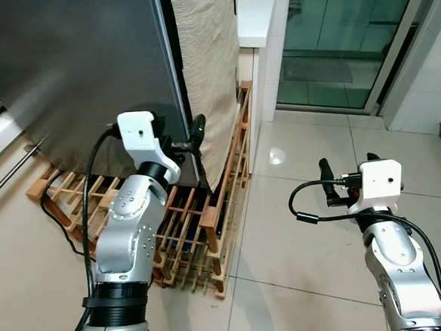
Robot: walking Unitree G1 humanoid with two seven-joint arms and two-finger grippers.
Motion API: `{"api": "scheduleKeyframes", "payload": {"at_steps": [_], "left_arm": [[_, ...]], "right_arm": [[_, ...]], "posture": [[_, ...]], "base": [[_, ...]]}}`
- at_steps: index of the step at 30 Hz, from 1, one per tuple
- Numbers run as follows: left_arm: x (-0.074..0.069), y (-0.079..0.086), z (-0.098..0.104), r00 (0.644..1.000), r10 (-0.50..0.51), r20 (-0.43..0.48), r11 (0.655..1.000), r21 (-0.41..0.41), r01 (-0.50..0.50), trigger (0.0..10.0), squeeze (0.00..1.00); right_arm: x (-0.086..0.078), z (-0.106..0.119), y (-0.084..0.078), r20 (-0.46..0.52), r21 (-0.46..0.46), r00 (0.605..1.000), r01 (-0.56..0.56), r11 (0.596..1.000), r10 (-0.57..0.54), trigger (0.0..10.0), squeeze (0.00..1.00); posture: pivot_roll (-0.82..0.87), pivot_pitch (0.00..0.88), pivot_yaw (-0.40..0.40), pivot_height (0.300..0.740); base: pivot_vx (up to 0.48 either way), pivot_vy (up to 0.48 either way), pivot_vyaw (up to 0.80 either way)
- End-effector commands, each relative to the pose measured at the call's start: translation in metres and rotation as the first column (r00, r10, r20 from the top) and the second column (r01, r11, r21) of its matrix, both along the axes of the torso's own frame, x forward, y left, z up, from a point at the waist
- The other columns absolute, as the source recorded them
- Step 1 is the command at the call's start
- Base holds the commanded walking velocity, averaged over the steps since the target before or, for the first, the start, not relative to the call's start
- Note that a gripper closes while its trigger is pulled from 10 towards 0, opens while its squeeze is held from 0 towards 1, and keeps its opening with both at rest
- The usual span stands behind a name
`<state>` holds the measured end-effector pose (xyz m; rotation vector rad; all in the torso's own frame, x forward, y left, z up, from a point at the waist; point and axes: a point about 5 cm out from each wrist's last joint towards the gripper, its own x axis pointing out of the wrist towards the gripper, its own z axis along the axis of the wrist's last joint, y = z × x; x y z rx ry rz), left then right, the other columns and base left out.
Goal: Restocking fridge
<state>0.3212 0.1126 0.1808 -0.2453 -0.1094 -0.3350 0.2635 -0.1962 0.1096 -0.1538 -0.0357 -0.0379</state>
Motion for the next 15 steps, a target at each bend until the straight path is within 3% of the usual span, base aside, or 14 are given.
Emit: {"api": "scheduleKeyframes", "payload": {"at_steps": [1,15], "left_arm": [[0.003,-0.012,0.007,0.999,-0.048,0.017,0.999,0.004,0.048,10.0,0.0],[0.019,-0.03,0.014,0.998,-0.069,0.014,0.998,0.008,0.069,10.0,0.0]], "right_arm": [[0.001,0.002,0.0,0.009,-0.009,1.0,-0.001,1.0,0.001,10.0,0.19],[-0.002,0.002,-0.003,0.01,-0.014,1.0,0.014,1.0,-0.014,10.0,0.19]], "posture": [[-0.11,0.0,0.061,0.74],[-0.14,0.0,0.074,0.74]], "base": [[0.0,0.0,0.0],[0.0,0.0,0.0]]}}
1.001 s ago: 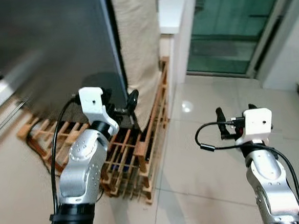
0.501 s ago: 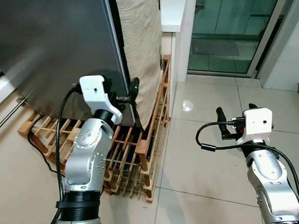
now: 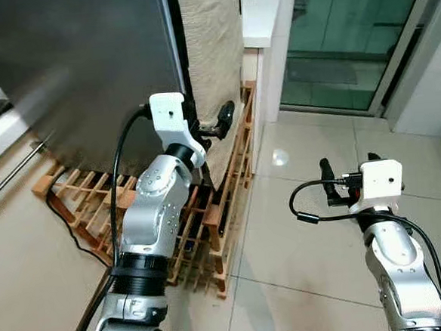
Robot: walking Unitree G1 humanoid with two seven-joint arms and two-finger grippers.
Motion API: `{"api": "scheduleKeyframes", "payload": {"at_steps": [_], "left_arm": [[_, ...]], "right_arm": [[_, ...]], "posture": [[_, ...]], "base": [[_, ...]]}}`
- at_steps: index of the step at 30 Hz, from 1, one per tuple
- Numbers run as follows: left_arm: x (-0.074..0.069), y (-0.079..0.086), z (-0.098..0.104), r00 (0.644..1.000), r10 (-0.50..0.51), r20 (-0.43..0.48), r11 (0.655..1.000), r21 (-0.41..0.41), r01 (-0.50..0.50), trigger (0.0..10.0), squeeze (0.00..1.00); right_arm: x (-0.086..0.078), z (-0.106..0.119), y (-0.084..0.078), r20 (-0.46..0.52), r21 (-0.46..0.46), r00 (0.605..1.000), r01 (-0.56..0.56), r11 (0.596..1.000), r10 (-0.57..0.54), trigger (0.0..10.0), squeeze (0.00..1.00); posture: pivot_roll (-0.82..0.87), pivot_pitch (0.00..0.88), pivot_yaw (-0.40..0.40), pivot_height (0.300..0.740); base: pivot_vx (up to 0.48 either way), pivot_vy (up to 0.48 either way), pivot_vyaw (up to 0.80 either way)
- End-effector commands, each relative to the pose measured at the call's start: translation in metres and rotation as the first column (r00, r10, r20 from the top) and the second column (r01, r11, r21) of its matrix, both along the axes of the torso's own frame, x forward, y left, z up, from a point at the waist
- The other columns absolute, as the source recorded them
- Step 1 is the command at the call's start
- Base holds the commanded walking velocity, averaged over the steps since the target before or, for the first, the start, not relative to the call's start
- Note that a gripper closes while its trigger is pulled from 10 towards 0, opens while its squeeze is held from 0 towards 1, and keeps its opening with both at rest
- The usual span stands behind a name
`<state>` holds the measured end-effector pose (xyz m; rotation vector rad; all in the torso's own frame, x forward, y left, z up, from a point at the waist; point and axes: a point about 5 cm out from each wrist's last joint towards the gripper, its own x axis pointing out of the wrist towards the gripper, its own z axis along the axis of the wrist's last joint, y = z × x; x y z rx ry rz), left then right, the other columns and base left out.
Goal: Restocking fridge
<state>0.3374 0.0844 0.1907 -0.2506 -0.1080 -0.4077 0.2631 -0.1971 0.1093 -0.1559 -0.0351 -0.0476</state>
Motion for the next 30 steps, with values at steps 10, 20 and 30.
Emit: {"api": "scheduleKeyframes", "payload": {"at_steps": [10,20,30], "left_arm": [[0.008,0.003,-0.002,0.997,0.064,-0.043,0.997,-0.032,-0.065,10.0,0.0],[0.01,0.01,0.001,0.993,0.117,-0.015,0.993,-0.022,-0.117,10.0,0.0],[0.008,0.005,0.0,0.996,0.089,-0.014,0.996,-0.02,-0.089,10.0,0.0]], "right_arm": [[-0.003,0.0,-0.002,-0.002,-0.011,1.0,0.006,1.0,-0.006,10.0,0.18],[-0.004,-0.002,-0.002,-0.01,-0.01,1.0,0.005,1.0,-0.005,10.0,0.19],[-0.005,-0.004,-0.002,-0.017,-0.011,1.0,0.002,1.0,-0.002,10.0,0.18]], "posture": [[-0.14,0.0,0.074,0.74],[-0.14,0.0,0.074,0.74],[-0.13,0.0,0.068,0.74]], "base": [[0.0,0.0,0.0],[0.0,0.0,0.0],[0.0,0.0,0.0]]}}
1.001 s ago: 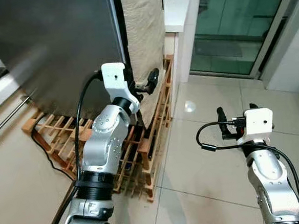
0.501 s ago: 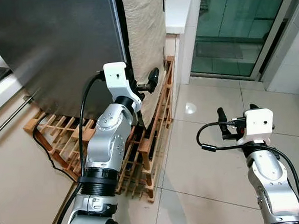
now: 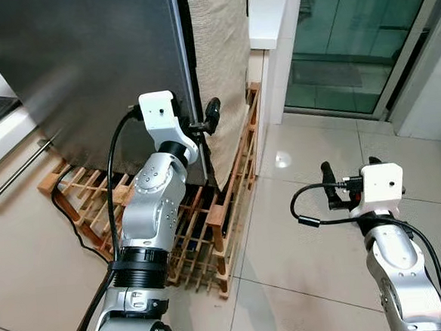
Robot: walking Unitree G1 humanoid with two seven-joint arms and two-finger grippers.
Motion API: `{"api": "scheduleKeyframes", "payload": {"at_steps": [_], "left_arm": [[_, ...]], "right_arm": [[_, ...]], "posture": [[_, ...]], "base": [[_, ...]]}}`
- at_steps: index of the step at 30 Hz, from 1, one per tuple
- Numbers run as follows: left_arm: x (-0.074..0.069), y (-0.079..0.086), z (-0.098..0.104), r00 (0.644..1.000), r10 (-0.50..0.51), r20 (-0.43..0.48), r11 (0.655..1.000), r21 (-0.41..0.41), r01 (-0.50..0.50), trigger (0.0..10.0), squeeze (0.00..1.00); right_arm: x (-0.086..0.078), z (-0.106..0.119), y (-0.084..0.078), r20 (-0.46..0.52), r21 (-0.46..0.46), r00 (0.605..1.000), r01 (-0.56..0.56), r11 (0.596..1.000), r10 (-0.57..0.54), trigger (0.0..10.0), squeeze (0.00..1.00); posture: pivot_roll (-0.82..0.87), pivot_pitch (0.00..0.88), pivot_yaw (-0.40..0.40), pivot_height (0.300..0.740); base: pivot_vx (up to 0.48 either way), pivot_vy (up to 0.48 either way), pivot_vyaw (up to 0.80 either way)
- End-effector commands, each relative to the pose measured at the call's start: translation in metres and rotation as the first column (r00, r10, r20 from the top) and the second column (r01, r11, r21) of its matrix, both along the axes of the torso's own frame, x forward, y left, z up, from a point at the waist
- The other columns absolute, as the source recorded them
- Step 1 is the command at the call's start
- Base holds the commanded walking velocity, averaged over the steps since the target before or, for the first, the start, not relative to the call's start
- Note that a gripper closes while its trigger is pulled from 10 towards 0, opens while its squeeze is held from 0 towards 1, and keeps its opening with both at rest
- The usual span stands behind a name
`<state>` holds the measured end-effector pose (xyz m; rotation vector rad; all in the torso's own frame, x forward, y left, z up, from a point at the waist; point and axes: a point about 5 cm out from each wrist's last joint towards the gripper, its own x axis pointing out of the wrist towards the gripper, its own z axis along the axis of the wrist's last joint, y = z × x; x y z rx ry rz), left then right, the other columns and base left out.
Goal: Restocking fridge
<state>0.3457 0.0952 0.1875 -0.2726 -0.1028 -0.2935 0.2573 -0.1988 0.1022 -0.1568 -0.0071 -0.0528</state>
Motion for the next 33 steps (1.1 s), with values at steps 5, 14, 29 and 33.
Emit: {"api": "scheduleKeyframes", "payload": {"at_steps": [5,14,29,33], "left_arm": [[-0.001,-0.012,0.006,0.998,-0.056,0.017,0.998,0.002,0.056,10.0,0.0],[0.0,-0.017,0.005,0.998,-0.068,0.01,0.998,-0.008,0.068,10.0,0.0],[0.022,-0.038,-0.007,0.998,-0.034,-0.049,0.999,0.018,0.035,10.0,0.0],[0.021,-0.057,-0.002,0.986,-0.163,-0.025,0.985,-0.054,0.162,10.0,0.0]], "right_arm": [[-0.001,0.003,0.0,0.008,-0.01,1.0,-0.003,1.0,0.003,10.0,0.18],[-0.003,0.002,0.0,0.005,-0.011,1.0,0.001,1.0,-0.001,10.0,0.18],[-0.004,0.003,0.0,0.002,-0.016,1.0,-0.002,1.0,0.002,10.0,0.18],[-0.006,0.003,-0.002,0.002,-0.018,1.0,0.004,1.0,-0.004,10.0,0.18]], "posture": [[-0.14,0.0,0.072,0.74],[-0.14,0.0,0.076,0.74],[-0.17,0.0,0.083,0.74],[-0.17,0.0,0.081,0.74]], "base": [[0.0,0.0,0.0],[0.0,0.0,0.0],[0.0,0.0,0.0],[0.0,0.0,0.0]]}}
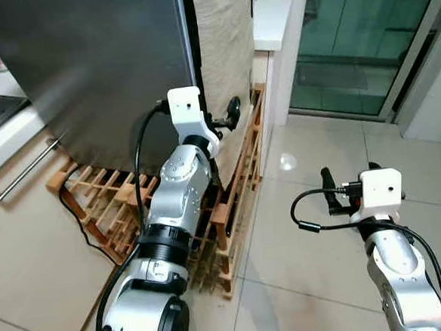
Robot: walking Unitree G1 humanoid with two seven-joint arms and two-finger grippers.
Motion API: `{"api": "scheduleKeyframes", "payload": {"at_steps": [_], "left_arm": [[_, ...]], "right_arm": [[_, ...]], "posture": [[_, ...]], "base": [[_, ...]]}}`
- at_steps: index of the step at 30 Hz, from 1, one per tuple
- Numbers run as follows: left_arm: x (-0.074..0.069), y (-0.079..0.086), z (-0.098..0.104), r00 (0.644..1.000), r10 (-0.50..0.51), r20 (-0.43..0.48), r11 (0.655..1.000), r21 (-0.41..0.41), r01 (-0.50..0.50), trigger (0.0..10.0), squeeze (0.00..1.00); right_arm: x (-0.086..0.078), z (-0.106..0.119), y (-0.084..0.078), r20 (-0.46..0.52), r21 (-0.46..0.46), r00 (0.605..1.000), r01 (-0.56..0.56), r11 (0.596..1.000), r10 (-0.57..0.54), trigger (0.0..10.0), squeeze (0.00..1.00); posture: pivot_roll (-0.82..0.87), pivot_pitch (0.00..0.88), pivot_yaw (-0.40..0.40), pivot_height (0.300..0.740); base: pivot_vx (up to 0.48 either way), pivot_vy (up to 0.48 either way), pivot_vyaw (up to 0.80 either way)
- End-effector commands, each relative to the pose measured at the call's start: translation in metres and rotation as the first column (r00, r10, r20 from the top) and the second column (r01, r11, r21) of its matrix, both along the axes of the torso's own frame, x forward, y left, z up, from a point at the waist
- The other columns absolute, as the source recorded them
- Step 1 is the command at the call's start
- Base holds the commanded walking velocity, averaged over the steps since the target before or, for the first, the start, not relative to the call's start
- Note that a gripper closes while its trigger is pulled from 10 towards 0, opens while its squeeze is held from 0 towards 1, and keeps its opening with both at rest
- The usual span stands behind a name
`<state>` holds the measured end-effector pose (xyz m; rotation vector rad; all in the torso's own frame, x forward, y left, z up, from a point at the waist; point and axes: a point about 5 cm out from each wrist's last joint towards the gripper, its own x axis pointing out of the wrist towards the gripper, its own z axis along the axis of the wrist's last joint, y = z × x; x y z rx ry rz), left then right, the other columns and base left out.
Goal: Restocking fridge
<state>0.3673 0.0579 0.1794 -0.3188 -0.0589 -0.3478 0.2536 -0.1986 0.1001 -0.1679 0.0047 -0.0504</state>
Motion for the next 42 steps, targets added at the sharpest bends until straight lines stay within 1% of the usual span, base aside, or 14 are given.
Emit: {"api": "scheduleKeyframes", "payload": {"at_steps": [1,6,9,11,14,17,21,22,24,27,32,33,35,42], "left_arm": [[-0.001,-0.019,0.006,0.995,-0.1,0.014,0.995,-0.017,0.101,10.0,0.0],[-0.008,-0.066,0.021,0.911,-0.402,0.096,0.907,-0.095,0.41,10.0,0.0],[-0.025,-0.107,0.033,0.79,-0.596,0.144,0.77,-0.176,0.613,10.0,0.0],[-0.032,-0.121,0.037,0.762,-0.628,0.158,0.729,-0.223,0.647,10.0,0.0],[-0.058,-0.151,0.043,0.644,-0.733,0.22,0.595,-0.252,0.763,10.0,0.0],[-0.065,-0.154,0.043,0.586,-0.769,0.256,0.55,-0.202,0.81,10.0,0.0],[-0.048,-0.132,0.042,0.667,-0.699,0.258,0.655,-0.143,0.742,10.0,0.0],[-0.035,-0.106,0.039,0.73,-0.634,0.254,0.727,-0.127,0.675,10.0,0.0],[-0.028,-0.078,0.036,0.782,-0.569,0.253,0.784,-0.12,0.609,10.0,0.0],[-0.025,-0.056,0.032,0.822,-0.516,0.242,0.826,-0.115,0.552,10.0,0.0],[-0.021,0.043,0.017,0.968,-0.15,0.203,0.975,-0.134,0.179,10.0,0.0],[-0.021,0.043,0.017,0.968,-0.15,0.203,0.975,-0.134,0.179,10.0,0.0],[-0.036,0.083,0.017,0.973,0.058,0.223,0.991,-0.132,-0.029,10.0,0.0],[-0.072,0.13,0.005,0.923,0.333,0.191,0.943,-0.047,-0.331,10.0,0.0]], "right_arm": [[-0.002,0.005,-0.002,0.014,-0.007,1.0,0.006,1.0,-0.006,10.0,0.18],[-0.001,0.003,0.001,0.0,-0.007,1.0,-0.015,1.0,0.015,10.0,0.19],[-0.002,-0.001,0.004,-0.017,-0.014,0.999,-0.031,0.999,0.031,10.0,0.18],[-0.003,-0.004,0.002,-0.029,-0.027,0.999,-0.021,0.999,0.02,10.0,0.18],[-0.011,-0.012,-0.012,-0.066,-0.012,0.996,0.056,0.998,-0.057,10.0,0.18],[-0.016,-0.016,-0.022,-0.088,-0.006,0.99,0.113,0.994,-0.114,10.0,0.16],[-0.015,-0.015,-0.022,-0.085,-0.015,0.989,0.119,0.993,-0.12,10.0,0.14],[-0.013,-0.011,-0.02,-0.072,-0.014,0.991,0.112,0.994,-0.113,10.0,0.13],[-0.01,-0.009,-0.018,-0.064,-0.01,0.993,0.101,0.995,-0.102,10.0,0.13],[-0.008,-0.008,-0.016,-0.058,-0.007,0.994,0.092,0.996,-0.092,10.0,0.13],[0.01,0.003,-0.005,-0.021,-0.006,1.0,0.009,1.0,-0.009,10.0,0.15],[0.01,0.003,-0.005,-0.021,-0.006,1.0,0.009,1.0,-0.009,10.0,0.15],[0.023,0.01,0.0,0.003,-0.009,0.999,-0.033,0.999,0.033,10.0,0.15],[0.039,0.016,0.009,0.022,0.0,0.996,-0.086,0.996,0.086,10.0,0.15]], "posture": [[-0.17,0.0,0.081,0.74],[-0.18,0.0,0.074,0.74],[-0.21,0.0,0.095,0.74],[-0.23,0.0,0.105,0.74],[-0.26,0.0,0.116,0.74],[-0.26,0.0,0.112,0.74],[-0.25,0.0,0.104,0.74],[-0.23,0.0,0.093,0.74],[-0.23,0.0,0.093,0.74],[-0.2,0.0,0.084,0.74],[-0.1,0.0,0.042,0.74],[-0.1,0.0,0.042,0.74],[-0.06,0.0,0.03,0.74],[-0.01,0.0,0.0,0.74]], "base": [[0.0,0.0,0.0],[0.0,0.0,0.0],[0.0,0.0,0.0],[0.0,0.0,0.0],[0.0,0.0,0.0],[0.0,0.0,0.0],[0.0,0.0,0.0],[0.0,0.0,0.0],[0.0,0.0,0.0],[0.0,0.0,0.0],[0.0,0.0,0.23],[0.0,0.0,0.72],[0.0,0.0,0.69],[0.0,-0.332,0.67]]}}
